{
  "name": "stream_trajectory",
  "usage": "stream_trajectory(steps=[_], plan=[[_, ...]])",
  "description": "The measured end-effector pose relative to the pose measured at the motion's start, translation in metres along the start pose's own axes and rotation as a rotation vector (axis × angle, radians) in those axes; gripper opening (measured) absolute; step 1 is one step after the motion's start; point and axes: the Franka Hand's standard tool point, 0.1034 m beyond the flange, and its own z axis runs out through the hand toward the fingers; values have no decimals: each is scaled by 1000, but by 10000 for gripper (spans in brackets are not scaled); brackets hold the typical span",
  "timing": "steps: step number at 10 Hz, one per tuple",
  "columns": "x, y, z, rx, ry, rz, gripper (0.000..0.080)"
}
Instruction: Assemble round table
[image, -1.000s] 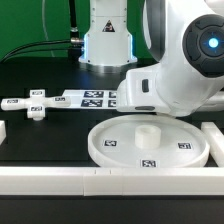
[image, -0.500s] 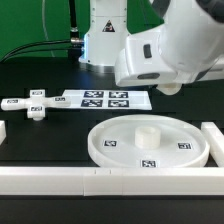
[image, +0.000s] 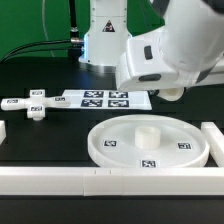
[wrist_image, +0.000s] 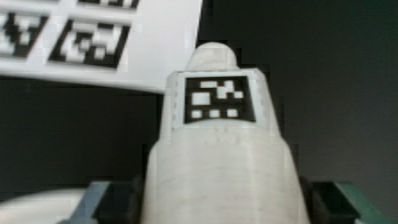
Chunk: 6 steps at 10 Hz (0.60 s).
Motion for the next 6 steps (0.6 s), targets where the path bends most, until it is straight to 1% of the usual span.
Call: stream_trajectory(steps=[1, 2, 3, 4, 5, 6], plan=[[-3, -1, -13, -2, 24, -2, 409], [0, -2, -30, -5, 73, -6, 409], [2, -5, -41, -9, 114, -11, 409], [11, -5, -46, -13, 214, -10, 409], [11, -4, -45, -19, 298, -7, 409], [9, -3, -44, -24, 337, -6, 409]])
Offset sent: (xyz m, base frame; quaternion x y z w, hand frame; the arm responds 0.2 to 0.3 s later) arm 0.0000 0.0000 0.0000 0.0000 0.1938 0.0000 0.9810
